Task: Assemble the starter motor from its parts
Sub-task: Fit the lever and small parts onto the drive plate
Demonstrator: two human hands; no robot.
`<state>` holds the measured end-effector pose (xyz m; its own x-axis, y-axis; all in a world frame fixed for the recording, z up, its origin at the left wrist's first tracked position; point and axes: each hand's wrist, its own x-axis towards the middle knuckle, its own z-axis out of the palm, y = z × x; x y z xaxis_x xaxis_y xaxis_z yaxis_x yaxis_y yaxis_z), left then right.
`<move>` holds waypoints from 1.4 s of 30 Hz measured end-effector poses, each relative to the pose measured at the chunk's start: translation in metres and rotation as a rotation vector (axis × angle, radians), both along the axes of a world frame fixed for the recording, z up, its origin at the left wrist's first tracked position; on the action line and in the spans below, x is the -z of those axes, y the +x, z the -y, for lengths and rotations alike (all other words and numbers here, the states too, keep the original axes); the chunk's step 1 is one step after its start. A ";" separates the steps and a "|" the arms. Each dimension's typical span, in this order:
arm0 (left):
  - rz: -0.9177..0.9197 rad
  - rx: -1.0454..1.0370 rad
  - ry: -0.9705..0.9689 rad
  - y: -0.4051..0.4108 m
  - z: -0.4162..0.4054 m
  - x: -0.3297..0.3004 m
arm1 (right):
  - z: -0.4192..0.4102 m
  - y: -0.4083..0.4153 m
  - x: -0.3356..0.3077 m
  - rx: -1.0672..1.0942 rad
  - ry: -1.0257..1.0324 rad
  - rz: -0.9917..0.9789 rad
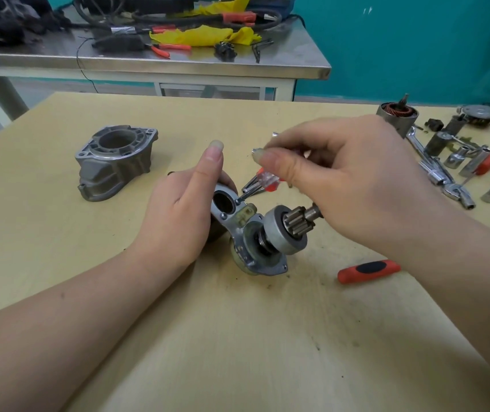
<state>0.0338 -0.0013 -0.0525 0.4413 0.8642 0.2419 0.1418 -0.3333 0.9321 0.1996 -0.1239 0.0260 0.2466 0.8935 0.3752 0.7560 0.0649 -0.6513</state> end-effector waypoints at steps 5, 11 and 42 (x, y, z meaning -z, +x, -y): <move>0.007 -0.005 0.010 0.001 -0.002 0.002 | -0.002 0.001 0.002 -0.051 -0.112 0.117; -0.015 -0.011 0.012 0.001 0.000 -0.001 | 0.001 -0.004 0.002 0.021 0.051 0.086; -0.045 -0.040 0.117 0.005 0.003 0.000 | -0.001 -0.003 0.001 0.119 -0.110 0.315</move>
<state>0.0383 -0.0046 -0.0527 0.4199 0.8483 0.3227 0.1980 -0.4326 0.8796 0.1963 -0.1228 0.0247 0.2389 0.9047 0.3528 0.9190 -0.0933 -0.3832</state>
